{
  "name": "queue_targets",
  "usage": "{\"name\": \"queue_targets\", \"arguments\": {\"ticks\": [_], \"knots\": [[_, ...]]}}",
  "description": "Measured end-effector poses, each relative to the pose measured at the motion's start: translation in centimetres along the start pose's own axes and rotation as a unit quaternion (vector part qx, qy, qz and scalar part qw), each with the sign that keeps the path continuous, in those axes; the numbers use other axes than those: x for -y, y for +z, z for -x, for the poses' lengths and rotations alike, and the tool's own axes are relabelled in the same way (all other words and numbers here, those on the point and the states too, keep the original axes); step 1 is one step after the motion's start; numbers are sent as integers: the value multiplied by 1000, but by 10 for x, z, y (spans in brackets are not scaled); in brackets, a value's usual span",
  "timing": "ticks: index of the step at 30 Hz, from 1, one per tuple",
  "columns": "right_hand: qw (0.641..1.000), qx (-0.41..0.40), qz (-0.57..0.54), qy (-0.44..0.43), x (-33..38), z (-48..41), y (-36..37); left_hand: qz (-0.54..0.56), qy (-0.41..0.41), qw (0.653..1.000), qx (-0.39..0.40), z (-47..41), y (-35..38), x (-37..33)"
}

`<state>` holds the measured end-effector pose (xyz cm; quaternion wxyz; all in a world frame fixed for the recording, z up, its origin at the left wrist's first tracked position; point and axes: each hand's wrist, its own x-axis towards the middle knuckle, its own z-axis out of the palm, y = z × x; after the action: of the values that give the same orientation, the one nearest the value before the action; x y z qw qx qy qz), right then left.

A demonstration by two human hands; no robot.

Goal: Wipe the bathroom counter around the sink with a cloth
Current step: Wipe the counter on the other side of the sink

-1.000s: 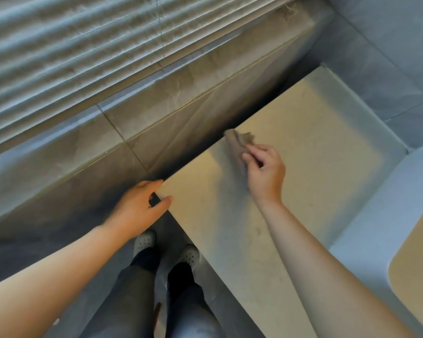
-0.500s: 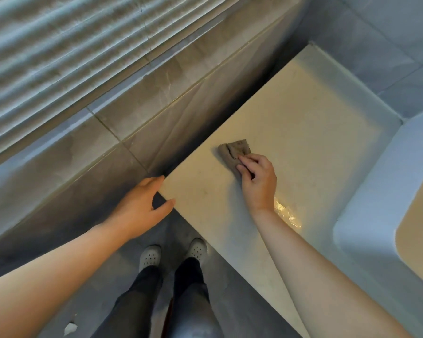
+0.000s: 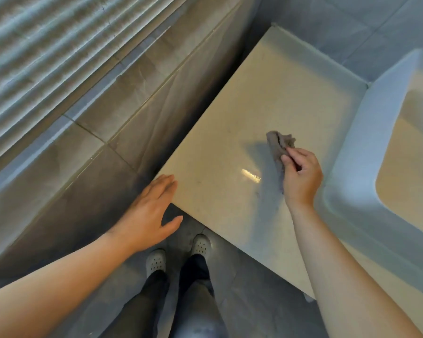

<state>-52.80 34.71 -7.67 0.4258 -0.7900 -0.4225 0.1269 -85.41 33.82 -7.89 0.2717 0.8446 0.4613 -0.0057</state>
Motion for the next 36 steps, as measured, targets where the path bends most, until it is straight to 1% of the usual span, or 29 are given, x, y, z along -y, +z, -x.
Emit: {"name": "queue_targets", "arguments": {"ticks": [2, 4, 8, 13, 21, 24, 27, 29, 31, 34, 36], "knots": [[1000, 5, 16, 25, -18, -15, -7, -6, -4, 1000, 5, 0, 3, 0], [998, 35, 29, 36, -30, -19, -5, -7, -9, 1000, 5, -1, 4, -1], [999, 37, 33, 22, -29, -1, 10, -1, -16, 1000, -2, -2, 5, -3], [994, 88, 34, -47, -10, 56, 29, 0, -15, 1000, 1, -2, 3, 0], [989, 137, 9, -59, 17, 146, 40, 0, 23, 1000, 20, 0, -8, 14], [986, 164, -5, -43, 27, 167, 38, 3, 40, 999, 23, 1, -12, 18], [982, 183, -48, 16, 39, 177, 30, -4, 52, 998, 34, 1, -13, 21], [984, 151, -73, 50, 46, 171, 18, -10, 58, 998, 36, 2, -13, 22], [992, 78, -75, 65, 46, 148, 5, -13, 59, 997, 39, 2, -12, 22], [997, -32, -27, 61, 25, 95, -10, -14, 56, 998, 39, 2, -11, 22], [995, -67, 11, 74, 3, 67, -14, -14, 57, 998, 35, 2, -10, 23]]}}
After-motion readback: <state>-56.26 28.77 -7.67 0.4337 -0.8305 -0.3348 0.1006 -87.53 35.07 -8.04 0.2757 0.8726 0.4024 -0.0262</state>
